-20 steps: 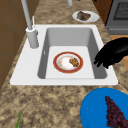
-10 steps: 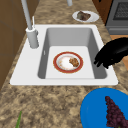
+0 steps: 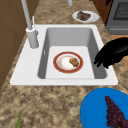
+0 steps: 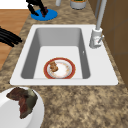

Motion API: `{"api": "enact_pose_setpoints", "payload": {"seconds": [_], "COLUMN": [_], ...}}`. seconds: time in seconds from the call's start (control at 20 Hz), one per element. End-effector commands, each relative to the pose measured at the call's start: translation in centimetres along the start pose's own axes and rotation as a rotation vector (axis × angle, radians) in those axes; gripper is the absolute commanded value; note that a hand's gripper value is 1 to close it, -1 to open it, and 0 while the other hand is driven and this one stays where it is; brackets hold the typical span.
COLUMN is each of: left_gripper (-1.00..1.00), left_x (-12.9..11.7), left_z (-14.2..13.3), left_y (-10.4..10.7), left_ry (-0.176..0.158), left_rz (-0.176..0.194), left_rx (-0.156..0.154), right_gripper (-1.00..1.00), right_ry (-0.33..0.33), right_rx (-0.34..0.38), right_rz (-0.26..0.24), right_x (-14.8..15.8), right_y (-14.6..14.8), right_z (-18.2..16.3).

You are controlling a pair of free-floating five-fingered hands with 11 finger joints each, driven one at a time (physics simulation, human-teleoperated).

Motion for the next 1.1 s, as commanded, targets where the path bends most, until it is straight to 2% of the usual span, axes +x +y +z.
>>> {"api": "enact_pose_setpoints", "payload": {"seconds": [0.0, 0.45, 0.6, 0.75, 0.85, 0.9, 1.05], "left_gripper": [0.0, 0.0, 0.0, 0.0, 0.0, 0.0, 0.0], "left_x": [0.0, 0.0, 0.0, 0.0, 0.0, 0.0, 0.0], "left_z": [0.0, 0.0, 0.0, 0.0, 0.0, 0.0, 0.0], "left_y": [0.0, 0.0, 0.0, 0.0, 0.0, 0.0, 0.0], "left_ry": [0.0, 0.0, 0.0, 0.0, 0.0, 0.0, 0.0], "left_rz": [0.0, 0.0, 0.0, 0.0, 0.0, 0.0, 0.0], "left_rx": [0.0, 0.0, 0.0, 0.0, 0.0, 0.0, 0.0], "right_gripper": [-1.0, -1.0, -1.0, -1.0, -1.0, -1.0, -1.0], "right_ry": [0.028, 0.049, 0.032, 0.025, 0.037, 0.009, 0.012], "right_rx": [-0.014, -0.042, -0.019, -0.008, -0.031, -0.011, -0.009], "right_rz": [-0.042, -0.068, -0.044, -0.04, -0.056, -0.041, -0.03], "right_x": [1.6, 4.9, 5.3, 5.8, 5.6, 5.8, 5.8], "right_y": [0.9, 3.0, 3.3, 3.7, 3.7, 3.7, 3.8], "right_z": [2.6, 7.9, 8.5, 9.3, 9.6, 9.6, 9.4]}}
